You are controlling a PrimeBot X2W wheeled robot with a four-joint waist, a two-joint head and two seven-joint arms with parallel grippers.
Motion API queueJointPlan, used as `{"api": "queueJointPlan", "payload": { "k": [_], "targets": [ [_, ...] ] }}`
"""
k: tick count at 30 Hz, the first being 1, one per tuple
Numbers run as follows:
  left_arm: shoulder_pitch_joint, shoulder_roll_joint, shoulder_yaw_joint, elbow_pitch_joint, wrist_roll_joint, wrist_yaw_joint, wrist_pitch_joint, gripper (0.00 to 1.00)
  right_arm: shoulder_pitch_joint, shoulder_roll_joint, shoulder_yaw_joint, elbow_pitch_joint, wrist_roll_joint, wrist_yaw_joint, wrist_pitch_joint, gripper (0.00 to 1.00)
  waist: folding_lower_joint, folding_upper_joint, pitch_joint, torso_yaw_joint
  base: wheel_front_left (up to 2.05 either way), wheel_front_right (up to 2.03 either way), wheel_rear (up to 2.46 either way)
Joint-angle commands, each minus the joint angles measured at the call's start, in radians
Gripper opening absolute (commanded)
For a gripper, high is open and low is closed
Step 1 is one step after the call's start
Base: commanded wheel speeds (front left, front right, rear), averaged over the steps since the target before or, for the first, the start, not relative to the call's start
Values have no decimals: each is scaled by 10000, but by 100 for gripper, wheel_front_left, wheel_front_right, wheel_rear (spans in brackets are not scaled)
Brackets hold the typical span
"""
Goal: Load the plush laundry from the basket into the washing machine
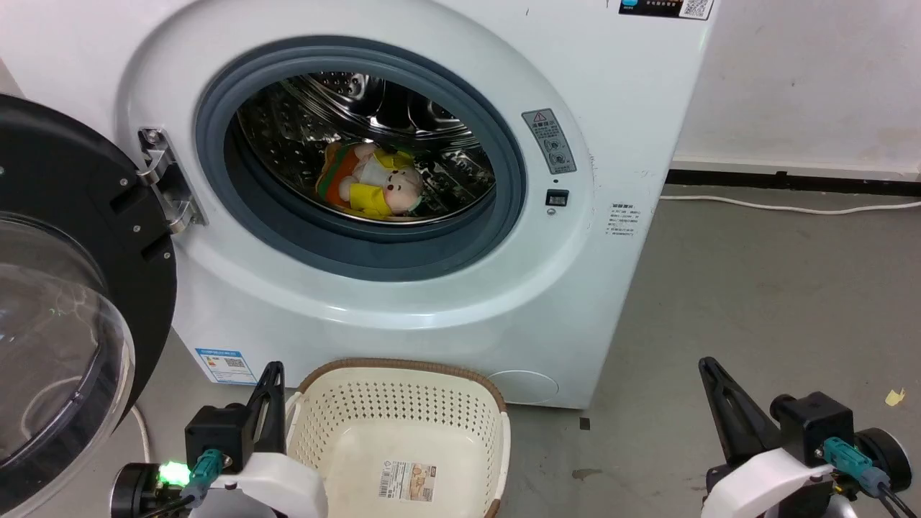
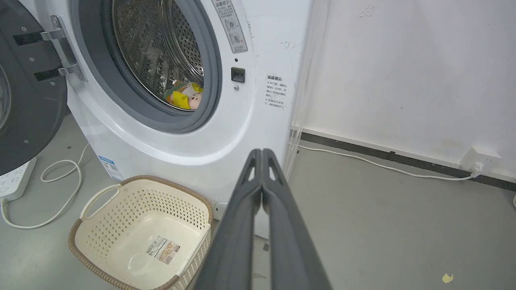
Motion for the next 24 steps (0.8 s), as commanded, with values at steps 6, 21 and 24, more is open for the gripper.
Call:
{"api": "queueJointPlan", "payload": {
  "k": [6,21,24],
  "targets": [
    [-125,-1,9,-47,16,-55,3,0,-117,-12,-1,24,-74,-9,14,0,0,-1,0,0,0,0,0],
    [-125,-1,9,-47,16,-55,3,0,-117,-12,-1,24,-74,-9,14,0,0,-1,0,0,0,0,0],
    [-125,-1,9,-47,16,-55,3,0,-117,-12,-1,24,-74,-9,14,0,0,-1,0,0,0,0,0]
  ]
}}
